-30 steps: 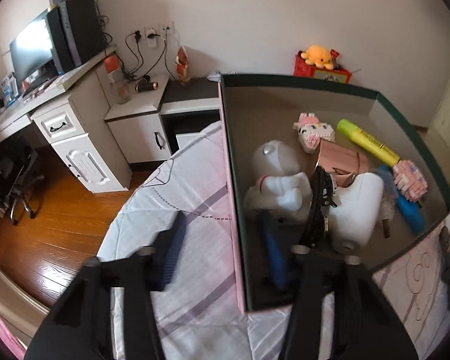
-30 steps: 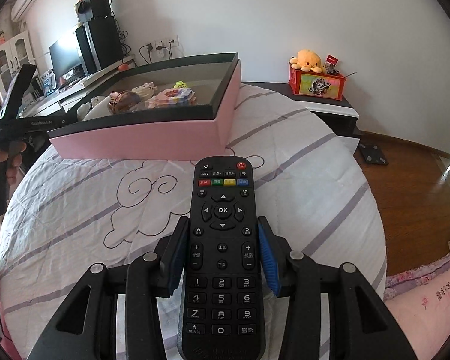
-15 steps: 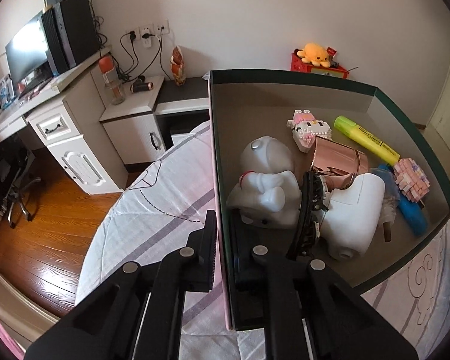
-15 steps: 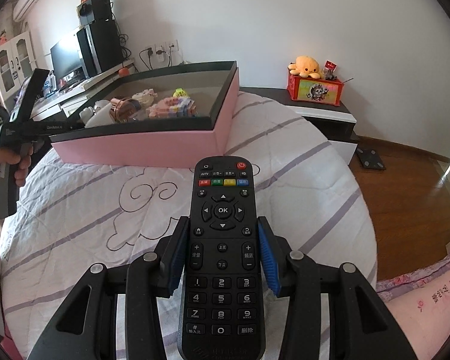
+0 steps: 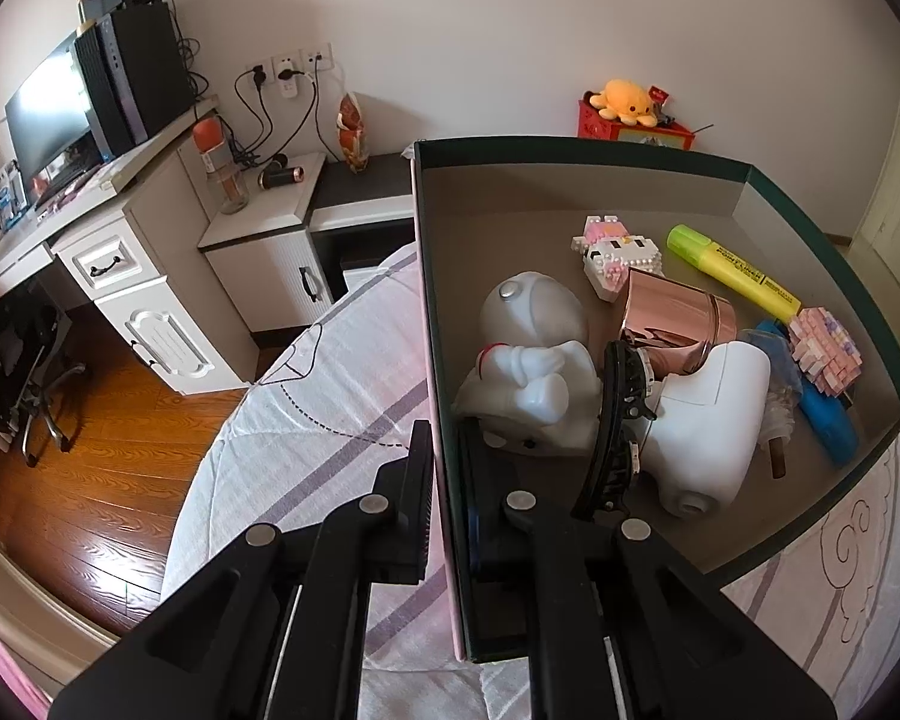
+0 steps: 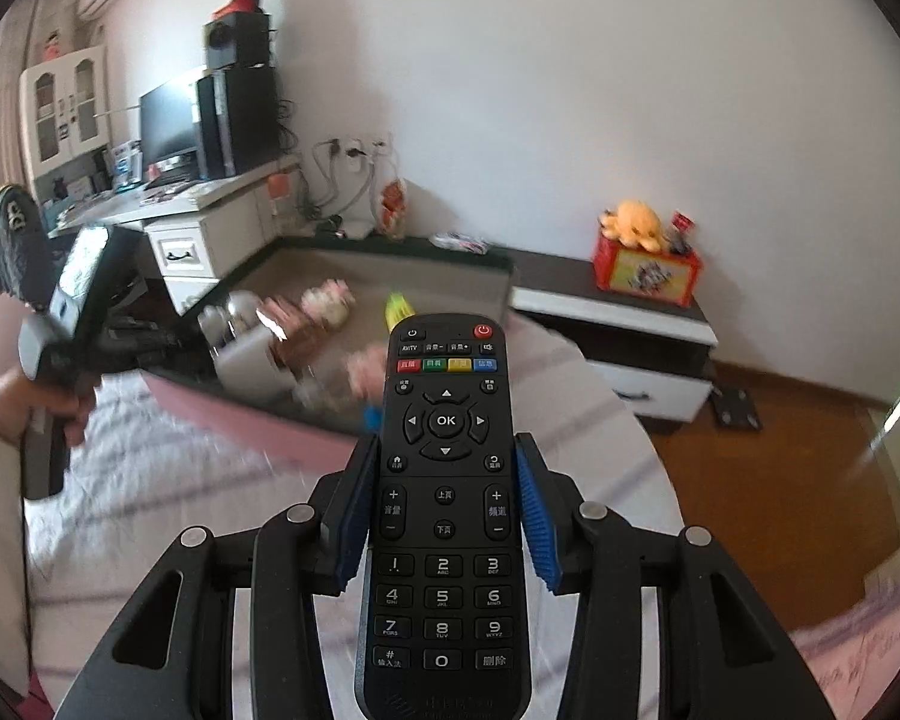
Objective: Organize rigid objects
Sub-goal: 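Lift the remote and carry it over the pink box with the right gripper, then lower the remote into the pink box and open the right gripper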
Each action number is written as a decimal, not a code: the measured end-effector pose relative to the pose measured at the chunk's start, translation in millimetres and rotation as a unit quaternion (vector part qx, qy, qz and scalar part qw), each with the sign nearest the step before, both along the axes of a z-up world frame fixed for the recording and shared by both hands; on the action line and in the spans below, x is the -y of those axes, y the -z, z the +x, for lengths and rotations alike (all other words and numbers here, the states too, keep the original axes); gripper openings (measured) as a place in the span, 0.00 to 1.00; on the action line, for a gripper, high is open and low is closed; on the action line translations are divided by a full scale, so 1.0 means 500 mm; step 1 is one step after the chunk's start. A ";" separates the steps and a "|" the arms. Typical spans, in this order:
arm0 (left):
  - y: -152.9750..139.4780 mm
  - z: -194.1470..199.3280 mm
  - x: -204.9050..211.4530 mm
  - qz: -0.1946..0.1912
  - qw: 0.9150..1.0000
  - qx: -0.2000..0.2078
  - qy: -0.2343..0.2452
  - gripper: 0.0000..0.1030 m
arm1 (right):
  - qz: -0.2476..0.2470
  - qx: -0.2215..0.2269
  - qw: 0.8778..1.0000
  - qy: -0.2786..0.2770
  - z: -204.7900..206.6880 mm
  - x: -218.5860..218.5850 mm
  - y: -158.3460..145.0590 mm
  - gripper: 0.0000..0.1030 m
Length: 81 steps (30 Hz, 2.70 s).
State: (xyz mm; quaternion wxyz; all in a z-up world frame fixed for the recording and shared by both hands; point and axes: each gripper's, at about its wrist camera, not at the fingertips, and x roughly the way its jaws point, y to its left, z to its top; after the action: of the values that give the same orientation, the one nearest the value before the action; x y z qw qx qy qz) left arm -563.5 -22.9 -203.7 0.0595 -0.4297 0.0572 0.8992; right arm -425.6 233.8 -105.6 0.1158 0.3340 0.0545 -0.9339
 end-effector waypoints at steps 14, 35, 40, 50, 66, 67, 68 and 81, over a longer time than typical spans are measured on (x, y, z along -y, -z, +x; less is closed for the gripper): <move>0.000 0.002 -0.002 -0.006 1.000 -0.007 0.003 0.07 | 0.047 0.115 0.990 -0.066 -0.260 0.183 0.076 0.43; 0.001 0.003 -0.003 -0.007 1.000 -0.012 0.004 0.08 | 0.003 0.143 0.989 -0.036 -0.336 0.186 0.122 0.44; 0.000 0.003 -0.003 -0.009 1.000 -0.013 0.004 0.08 | 0.004 0.127 0.991 -0.048 -0.301 0.192 0.100 0.45; -0.002 0.005 0.000 -0.010 1.000 -0.015 0.001 0.08 | 0.015 0.122 0.991 -0.058 -0.254 0.201 0.093 0.45; -0.030 0.034 -0.014 -0.042 0.998 -0.038 0.006 0.08 | -0.003 0.082 0.995 -0.063 -0.168 0.166 0.055 0.68; -0.035 0.038 -0.014 -0.043 0.998 -0.041 0.005 0.09 | -0.005 0.080 0.995 -0.062 -0.160 0.161 0.053 0.69; -0.040 0.043 -0.015 -0.043 0.998 -0.044 0.007 0.09 | -0.008 0.079 0.995 -0.061 -0.152 0.156 0.050 0.69; -0.109 0.137 -0.037 -0.063 0.994 -0.084 0.011 0.15 | -0.034 0.054 0.996 -0.059 -0.059 0.120 0.035 0.74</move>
State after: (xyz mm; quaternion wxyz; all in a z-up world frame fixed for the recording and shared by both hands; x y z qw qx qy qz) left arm -494.9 -4.5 -149.1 0.0373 -0.3549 0.1237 0.9259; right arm -455.1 173.9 -123.0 0.1850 0.3764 0.0359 -0.9071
